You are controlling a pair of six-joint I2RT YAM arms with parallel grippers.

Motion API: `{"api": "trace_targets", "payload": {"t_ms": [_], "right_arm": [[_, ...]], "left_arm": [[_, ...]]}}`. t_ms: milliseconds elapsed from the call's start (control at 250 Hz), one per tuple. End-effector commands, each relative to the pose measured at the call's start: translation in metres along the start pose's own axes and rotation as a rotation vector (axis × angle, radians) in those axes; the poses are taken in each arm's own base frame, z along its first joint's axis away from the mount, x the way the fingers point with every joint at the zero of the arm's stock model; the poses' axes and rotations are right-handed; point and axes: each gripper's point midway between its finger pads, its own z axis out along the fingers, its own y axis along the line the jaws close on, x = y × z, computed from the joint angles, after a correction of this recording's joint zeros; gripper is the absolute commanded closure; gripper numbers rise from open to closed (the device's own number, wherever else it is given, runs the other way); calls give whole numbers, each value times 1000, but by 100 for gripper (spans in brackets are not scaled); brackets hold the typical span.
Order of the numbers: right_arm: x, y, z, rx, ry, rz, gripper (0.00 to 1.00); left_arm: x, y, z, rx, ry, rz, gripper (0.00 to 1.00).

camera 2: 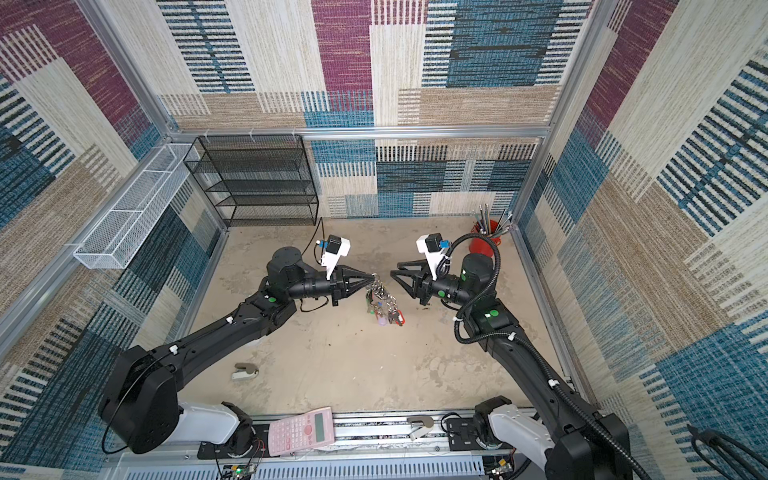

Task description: Put the keys on the keyring

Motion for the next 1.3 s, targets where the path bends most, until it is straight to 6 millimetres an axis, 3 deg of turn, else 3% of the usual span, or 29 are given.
{"api": "trace_targets", "payload": {"t_ms": [0,608,896,1140,1296], "right_arm": [[-7,11,3,-72,-18,-10,62],[4,21,28,-162,25,2,67],[7,20,32,-167,32,10,79],[15,21,33,-180,44,22,83],[16,21,33,-181,45,21,94]], "left_arm": [[-14,-10,-1,47,-51,32,100],[-15,-10,3,79,-75,15,100],[-16,-11,3,94,-82,8,100],[-18,-12,3,104,-97,0,100],[-19,-13,4,114,-100,-6,100]]}}
